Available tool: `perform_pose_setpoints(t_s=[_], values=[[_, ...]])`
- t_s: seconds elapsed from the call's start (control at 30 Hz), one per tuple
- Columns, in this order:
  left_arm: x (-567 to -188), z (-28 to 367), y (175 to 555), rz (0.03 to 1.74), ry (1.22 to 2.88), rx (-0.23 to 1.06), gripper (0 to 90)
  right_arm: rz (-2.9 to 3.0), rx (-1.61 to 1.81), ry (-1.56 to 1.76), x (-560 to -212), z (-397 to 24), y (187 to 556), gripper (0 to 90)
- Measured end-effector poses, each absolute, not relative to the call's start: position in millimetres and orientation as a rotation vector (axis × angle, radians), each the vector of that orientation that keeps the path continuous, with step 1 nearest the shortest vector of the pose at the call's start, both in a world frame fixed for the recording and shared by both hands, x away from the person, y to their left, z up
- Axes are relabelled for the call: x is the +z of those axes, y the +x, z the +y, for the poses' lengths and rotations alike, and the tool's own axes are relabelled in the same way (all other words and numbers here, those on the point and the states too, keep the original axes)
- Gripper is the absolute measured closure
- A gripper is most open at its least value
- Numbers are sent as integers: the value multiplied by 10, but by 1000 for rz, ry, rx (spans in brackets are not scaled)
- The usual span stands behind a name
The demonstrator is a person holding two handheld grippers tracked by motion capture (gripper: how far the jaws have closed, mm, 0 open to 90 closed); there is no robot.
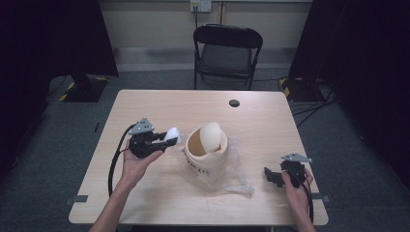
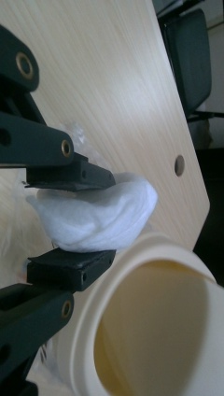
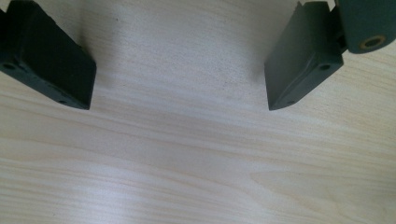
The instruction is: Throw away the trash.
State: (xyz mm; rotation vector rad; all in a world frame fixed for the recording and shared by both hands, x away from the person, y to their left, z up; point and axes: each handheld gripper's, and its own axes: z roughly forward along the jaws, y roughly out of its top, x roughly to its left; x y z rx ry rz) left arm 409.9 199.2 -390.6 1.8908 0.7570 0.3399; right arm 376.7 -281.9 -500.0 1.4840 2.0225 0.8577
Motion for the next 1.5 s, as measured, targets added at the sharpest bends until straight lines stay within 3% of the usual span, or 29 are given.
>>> perform_pose_setpoints(t_s=[0.37,1.5], values=[[-3669,1681,3934,587,1924,267,625,2023,858,1484,-5000,-2819,3767,84],[-3793,1204,4130,570,2069,238,571,2023,858,1484,-5000,-2819,3767,84]])
